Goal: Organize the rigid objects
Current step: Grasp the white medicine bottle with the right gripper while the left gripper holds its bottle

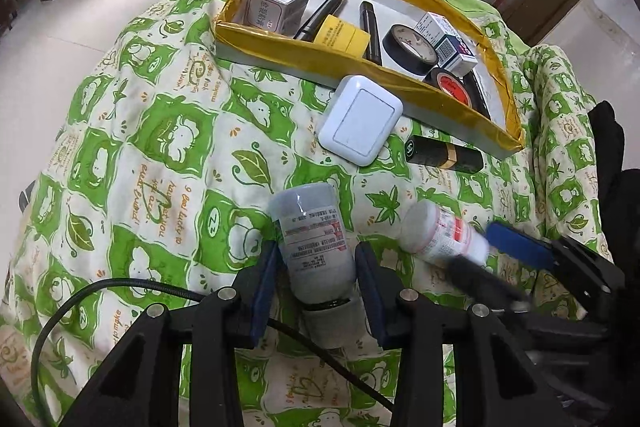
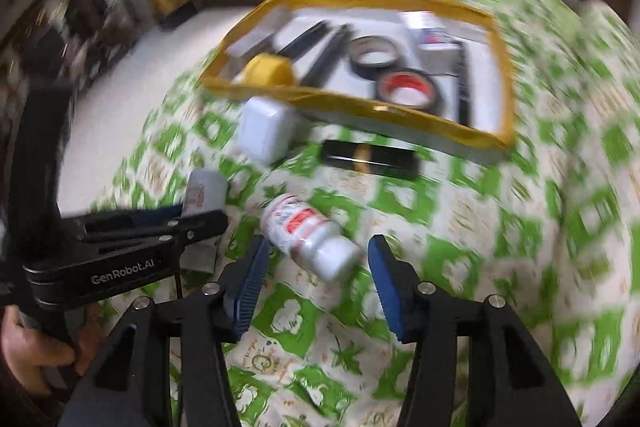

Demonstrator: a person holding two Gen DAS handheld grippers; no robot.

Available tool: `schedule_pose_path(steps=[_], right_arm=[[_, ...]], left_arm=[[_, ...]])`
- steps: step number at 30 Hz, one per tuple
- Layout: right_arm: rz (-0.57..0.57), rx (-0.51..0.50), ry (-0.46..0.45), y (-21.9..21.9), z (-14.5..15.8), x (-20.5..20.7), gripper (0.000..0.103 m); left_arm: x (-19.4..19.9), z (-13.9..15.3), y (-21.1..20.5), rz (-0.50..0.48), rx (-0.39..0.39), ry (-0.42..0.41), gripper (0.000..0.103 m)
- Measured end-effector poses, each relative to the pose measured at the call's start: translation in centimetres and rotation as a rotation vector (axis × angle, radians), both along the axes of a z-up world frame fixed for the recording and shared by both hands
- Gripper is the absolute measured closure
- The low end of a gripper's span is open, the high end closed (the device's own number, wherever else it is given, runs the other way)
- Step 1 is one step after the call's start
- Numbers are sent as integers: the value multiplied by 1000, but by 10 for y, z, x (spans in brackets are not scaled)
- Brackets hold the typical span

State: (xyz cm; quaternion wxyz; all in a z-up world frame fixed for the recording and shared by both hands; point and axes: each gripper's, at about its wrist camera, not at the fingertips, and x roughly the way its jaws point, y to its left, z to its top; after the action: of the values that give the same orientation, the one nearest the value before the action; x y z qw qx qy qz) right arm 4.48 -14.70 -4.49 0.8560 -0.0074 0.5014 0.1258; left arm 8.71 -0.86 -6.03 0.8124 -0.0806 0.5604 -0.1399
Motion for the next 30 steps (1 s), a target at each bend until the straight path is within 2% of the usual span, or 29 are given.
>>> schedule_pose_path(steps=[2, 4, 12, 13, 16, 21, 23, 30], right_arm=[[20, -71, 10, 11, -10, 7, 53], [21, -107, 10, 15, -16, 11, 62], [-112, 68, 33, -20, -12, 1, 69], [-118, 92, 47, -23, -12, -1, 75], [-131, 130, 95, -25, -15, -9, 75], [-124, 153, 126, -23, -17, -17, 74], [-130, 148, 130, -23, -17, -15, 58], [-107, 87, 94, -10, -18, 5, 56]], left_arm=[[1, -3, -1, -6, 11, 15, 62], [2, -6, -3, -15, 27, 34, 62], [-2, 0, -4, -17, -10, 5, 63], [-3, 1, -2, -17, -18, -2, 63], [-3, 2, 0, -21, -35, 4, 63], [-1, -3, 3, -8, -41, 36, 63], [0, -5, 4, -6, -39, 46, 63], [-1, -5, -1, -30, -14, 34, 64]])
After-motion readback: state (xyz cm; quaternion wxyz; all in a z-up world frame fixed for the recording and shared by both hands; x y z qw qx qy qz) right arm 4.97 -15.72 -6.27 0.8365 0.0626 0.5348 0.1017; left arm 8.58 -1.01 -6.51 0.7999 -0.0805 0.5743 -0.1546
